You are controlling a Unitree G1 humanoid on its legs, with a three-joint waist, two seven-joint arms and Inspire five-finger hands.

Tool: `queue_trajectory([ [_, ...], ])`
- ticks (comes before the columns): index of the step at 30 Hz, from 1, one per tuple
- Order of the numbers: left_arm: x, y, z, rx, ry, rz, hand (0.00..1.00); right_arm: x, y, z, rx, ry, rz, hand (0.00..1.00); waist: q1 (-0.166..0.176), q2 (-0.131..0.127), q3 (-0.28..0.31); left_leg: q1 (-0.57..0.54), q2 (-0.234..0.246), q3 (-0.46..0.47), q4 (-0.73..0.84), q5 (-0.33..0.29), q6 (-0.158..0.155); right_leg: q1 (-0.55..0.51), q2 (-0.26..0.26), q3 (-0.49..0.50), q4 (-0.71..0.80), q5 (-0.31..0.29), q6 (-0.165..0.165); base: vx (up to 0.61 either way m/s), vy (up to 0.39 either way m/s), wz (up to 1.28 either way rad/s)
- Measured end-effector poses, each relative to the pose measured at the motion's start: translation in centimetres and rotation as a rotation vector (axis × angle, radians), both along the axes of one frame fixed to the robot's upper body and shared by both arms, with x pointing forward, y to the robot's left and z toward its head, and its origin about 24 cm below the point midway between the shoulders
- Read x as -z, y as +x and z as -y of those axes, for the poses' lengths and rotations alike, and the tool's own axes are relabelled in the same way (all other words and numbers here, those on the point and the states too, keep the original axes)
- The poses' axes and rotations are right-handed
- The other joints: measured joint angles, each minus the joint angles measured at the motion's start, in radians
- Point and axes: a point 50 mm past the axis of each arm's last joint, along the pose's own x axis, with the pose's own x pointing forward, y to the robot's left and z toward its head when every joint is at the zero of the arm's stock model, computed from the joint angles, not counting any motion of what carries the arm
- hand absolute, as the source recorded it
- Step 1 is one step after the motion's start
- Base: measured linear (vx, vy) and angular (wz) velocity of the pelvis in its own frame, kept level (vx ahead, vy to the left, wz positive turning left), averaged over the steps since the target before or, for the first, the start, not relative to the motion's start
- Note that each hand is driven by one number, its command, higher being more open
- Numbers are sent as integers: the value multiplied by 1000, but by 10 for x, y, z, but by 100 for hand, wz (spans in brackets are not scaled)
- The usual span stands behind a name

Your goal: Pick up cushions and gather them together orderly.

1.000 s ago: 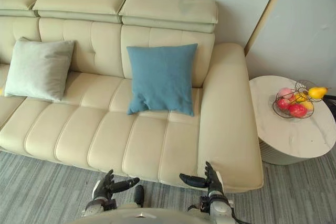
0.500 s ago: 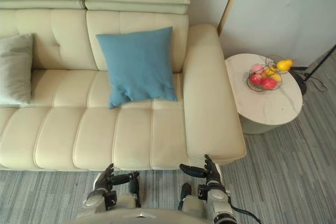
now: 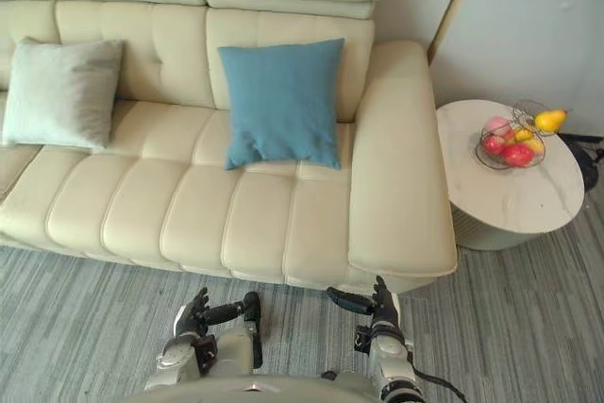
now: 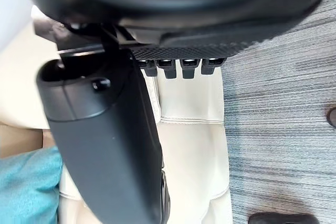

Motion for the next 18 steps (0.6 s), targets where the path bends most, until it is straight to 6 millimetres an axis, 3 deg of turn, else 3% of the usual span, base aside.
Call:
queue_trajectory([
  [1, 0, 1, 0, 0, 0, 3, 100, 0, 1, -1, -1, 1, 2, 100, 4, 0, 7, -5, 0, 0, 46, -42, 4, 0, -6, -5, 2, 5, -7, -125, 59, 27],
  [2, 1, -3, -2, -14, 5, -8, 100, 0, -1, 2, 8, -7, -4, 100, 3, -7, 11, 2, -18, 0, 190, -202, 27, -3, -34, -12, 12, 14, 1, -61, 85, 9],
  [4, 1, -4, -2, -16, 5, -13, 100, 1, -4, 5, 17, -13, -10, 100, -5, -10, 13, 15, -30, -1, 300, -315, 32, -12, -62, -15, 19, 25, 14, -61, 150, 8],
  [5, 1, -4, -1, -17, 3, -14, 100, 1, -4, 6, 22, -13, -11, 100, -5, -7, 11, 17, -29, -3, 324, -342, 32, -17, -67, -15, 21, 29, 19, -53, 239, 6],
  [6, 3, -6, 2, -18, -8, -21, 100, 2, -7, 12, 54, -14, -21, 100, -19, 13, 6, 38, -37, -26, 347, -410, 43, -18, -78, -10, 20, 47, 51, -60, 256, 3],
  [9, 4, -10, -5, -19, 10, -38, 100, 6, -12, 2, 57, 24, -44, 100, -27, -19, -5, 59, -75, -14, 269, -385, 65, -12, -92, 5, -40, 78, 80, -80, 170, 0],
  [11, 5, -13, -9, -16, 22, -50, 100, 9, -15, -2, 54, 37, -65, 100, -30, -46, -23, 109, -112, 8, 158, -330, 81, -5, -112, 20, -87, 110, 87, -13, 130, -8],
  [13, 8, -17, -8, 7, 25, -77, 100, 13, -22, 3, 80, 39, -94, 100, -43, -50, -39, 179, -155, 10, -9, -244, 94, 7, -125, 30, -128, 138, 92, -17, 92, 7],
  [15, 10, -20, -7, 41, 33, -100, 100, 15, -25, 8, 112, 40, -116, 100, -59, -28, -39, 227, -171, 3, -131, -177, 96, 10, -121, 28, -154, 157, 95, -27, 53, 8],
  [18, 13, -27, -9, 37, 30, -137, 100, 22, -38, 8, 125, 50, -179, 100, -65, -22, -35, 253, -179, -2, -132, -170, 105, 48, -118, 27, -181, 169, 95, 0, 0, 0],
])
